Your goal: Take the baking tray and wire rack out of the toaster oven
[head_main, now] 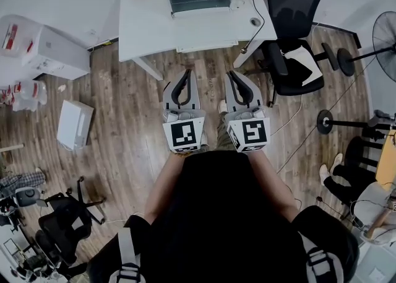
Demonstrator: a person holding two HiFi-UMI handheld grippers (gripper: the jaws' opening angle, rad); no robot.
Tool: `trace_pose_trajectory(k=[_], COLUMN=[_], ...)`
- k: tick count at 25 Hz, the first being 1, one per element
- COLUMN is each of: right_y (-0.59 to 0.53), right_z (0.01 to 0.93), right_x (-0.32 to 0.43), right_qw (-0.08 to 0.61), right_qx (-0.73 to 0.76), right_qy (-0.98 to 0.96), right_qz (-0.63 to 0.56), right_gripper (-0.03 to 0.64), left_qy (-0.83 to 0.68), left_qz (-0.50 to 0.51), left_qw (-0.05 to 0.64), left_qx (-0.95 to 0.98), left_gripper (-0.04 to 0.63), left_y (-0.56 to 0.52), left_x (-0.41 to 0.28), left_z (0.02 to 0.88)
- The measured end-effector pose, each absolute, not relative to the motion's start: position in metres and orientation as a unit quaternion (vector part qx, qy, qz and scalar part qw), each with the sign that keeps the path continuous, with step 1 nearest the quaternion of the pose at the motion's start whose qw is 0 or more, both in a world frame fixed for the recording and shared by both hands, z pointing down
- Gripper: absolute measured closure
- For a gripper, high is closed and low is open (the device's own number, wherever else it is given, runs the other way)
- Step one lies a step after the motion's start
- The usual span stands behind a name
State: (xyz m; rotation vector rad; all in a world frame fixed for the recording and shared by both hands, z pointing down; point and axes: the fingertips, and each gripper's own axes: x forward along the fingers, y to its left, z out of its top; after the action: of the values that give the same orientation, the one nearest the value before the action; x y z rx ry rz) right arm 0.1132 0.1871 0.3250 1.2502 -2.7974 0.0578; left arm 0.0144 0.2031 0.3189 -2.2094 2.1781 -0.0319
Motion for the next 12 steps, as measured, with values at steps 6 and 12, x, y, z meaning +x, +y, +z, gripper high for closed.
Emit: trace_pose_trajectory(k=[6, 12], right_y=[0.161, 0.137], right_z=[0.331, 0.338], right_x=[0.114, 0.110], right_qw=[0.044, 0.051], right_qx=[0.405, 0.399], right_qy=[-0.913, -0.915], right_qz=[0.027, 0.034], right_gripper=[0.586, 0.584], left_qy=[0.709, 0.718], left_qz=[-0.028, -0.040], left_qw=[0.013, 0.010], left_qx=[-0.704, -0.695], left_gripper=[0.572, 0.572], left_y=[0.180, 0.159], left_x=[0.008, -0.002], left_z=[0.326, 0.332])
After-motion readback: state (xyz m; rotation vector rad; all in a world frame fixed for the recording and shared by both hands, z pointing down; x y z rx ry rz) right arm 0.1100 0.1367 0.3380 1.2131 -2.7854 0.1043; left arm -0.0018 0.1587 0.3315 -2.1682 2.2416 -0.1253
